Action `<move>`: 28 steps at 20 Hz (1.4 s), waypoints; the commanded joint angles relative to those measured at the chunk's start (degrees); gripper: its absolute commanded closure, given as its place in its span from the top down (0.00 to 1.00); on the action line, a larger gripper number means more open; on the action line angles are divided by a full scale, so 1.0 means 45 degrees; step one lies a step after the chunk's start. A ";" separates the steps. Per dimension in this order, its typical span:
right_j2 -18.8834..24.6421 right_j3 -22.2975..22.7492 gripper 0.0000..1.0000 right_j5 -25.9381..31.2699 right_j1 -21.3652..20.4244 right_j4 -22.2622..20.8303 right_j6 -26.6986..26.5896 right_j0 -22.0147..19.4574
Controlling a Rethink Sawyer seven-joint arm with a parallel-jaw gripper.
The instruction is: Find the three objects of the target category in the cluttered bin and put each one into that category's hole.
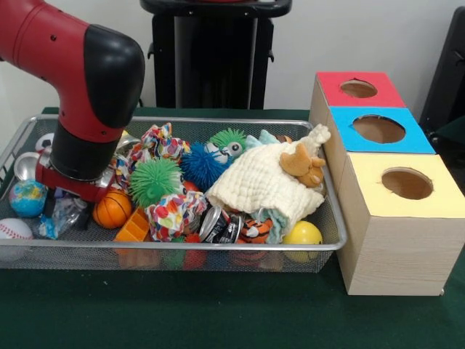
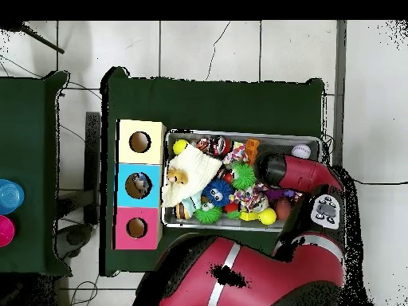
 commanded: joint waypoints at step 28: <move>0.0667 0.1766 0.00 0.0211 0.0266 0.0343 0.1821 -0.0259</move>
